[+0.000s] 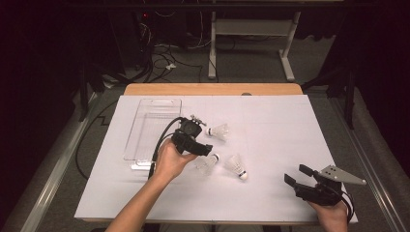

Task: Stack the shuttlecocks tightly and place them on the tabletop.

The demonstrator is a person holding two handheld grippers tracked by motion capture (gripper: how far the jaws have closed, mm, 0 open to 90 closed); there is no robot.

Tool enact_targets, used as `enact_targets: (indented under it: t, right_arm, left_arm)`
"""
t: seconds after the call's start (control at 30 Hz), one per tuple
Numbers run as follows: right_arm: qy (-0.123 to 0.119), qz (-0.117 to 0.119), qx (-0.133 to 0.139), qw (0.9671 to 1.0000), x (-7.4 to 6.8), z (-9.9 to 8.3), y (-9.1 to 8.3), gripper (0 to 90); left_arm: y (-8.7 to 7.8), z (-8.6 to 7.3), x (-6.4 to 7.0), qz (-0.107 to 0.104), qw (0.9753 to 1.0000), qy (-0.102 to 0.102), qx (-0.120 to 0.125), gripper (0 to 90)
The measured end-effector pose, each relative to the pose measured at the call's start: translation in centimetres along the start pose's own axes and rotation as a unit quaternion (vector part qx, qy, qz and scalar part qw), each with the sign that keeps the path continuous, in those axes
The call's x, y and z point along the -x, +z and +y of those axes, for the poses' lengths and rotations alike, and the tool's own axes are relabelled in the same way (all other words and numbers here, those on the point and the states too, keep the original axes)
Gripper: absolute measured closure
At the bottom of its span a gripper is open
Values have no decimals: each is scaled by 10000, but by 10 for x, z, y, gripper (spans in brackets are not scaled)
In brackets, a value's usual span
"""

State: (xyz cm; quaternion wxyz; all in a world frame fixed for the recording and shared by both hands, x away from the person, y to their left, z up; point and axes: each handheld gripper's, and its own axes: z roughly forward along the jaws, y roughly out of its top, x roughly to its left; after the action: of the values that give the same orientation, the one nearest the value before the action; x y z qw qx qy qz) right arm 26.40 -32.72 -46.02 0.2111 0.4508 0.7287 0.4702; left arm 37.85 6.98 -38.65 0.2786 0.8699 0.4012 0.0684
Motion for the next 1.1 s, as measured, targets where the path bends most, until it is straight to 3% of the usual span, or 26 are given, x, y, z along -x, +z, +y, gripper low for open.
enact_targets:
  t: [0.83, 1.1]
  right_arm:
    - [-2, -13, -10, 10000, 0, 0, 0, 273]
    - [10, -12, -9, 10000, 0, 0, 0, 273]
  left_arm:
    - [-11, -28, 6, -148, 9997, 20, 186, 293]
    - [-13, -39, 13, -153, 9995, 155, 219, 288]
